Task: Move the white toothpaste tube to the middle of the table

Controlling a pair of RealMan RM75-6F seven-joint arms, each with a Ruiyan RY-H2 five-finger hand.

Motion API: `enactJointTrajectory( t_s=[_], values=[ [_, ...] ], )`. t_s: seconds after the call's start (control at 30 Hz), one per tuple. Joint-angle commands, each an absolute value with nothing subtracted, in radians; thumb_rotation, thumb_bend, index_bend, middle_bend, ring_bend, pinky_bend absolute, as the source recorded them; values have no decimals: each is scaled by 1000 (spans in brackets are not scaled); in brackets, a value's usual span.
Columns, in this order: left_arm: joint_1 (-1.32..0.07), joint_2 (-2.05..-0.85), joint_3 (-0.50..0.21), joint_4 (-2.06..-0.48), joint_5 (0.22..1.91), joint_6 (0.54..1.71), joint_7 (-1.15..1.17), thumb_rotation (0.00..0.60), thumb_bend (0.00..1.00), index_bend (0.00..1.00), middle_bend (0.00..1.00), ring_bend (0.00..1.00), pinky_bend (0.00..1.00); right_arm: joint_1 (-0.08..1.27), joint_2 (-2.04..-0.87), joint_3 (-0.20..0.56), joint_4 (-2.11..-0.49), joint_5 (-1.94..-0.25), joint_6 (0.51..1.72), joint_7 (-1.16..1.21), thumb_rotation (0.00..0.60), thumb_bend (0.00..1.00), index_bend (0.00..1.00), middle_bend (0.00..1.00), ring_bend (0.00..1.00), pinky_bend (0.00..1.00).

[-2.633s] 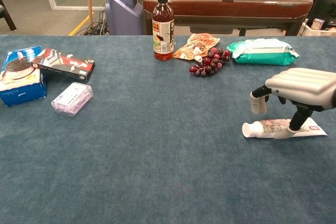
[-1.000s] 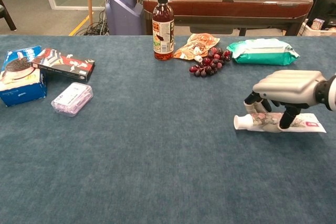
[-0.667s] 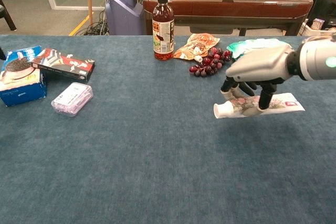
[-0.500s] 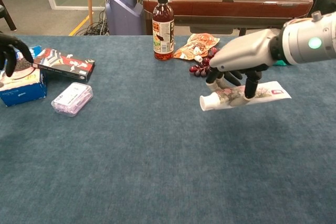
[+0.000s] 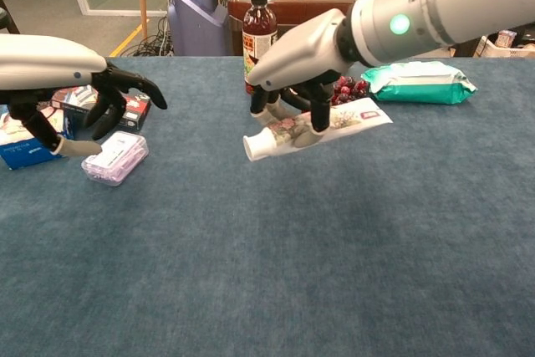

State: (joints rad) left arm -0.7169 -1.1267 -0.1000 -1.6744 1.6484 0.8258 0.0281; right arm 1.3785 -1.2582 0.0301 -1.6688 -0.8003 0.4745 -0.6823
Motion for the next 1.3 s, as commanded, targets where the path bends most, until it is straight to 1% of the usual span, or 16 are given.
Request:
enactJointTrajectory(
  t_s=[0.03, 0.27, 0.5, 0.8, 1.3],
  values=[
    [-744, -1129, -99, -1708, 1651, 805, 36, 600, 297, 154, 601, 552, 163, 1467, -1294, -17, -1673, -699, 521, -734, 600, 1000, 717, 660, 539, 462],
    [-797, -1135, -100, -1755, 1627, 750, 86, 600, 298, 148, 618, 563, 163, 1557, -1327, -60, -1672, -591, 577, -764, 600, 1000, 720, 665, 547, 462],
    [-841, -1163, -107, -1753, 1560, 697, 138, 600, 297, 148, 619, 564, 163, 1598, -1349, -83, -1664, -551, 602, -755, 600, 1000, 724, 667, 549, 462],
    [-861, -1178, -90, -1743, 1509, 677, 173, 600, 297, 148, 619, 564, 163, 1608, -1350, -104, -1658, -554, 613, -727, 600, 1000, 726, 668, 554, 462],
    [-882, -1199, -61, -1717, 1467, 667, 198, 600, 298, 148, 618, 564, 163, 1592, -1353, -97, -1643, -611, 607, -651, 600, 1000, 765, 694, 592, 462]
  ],
)
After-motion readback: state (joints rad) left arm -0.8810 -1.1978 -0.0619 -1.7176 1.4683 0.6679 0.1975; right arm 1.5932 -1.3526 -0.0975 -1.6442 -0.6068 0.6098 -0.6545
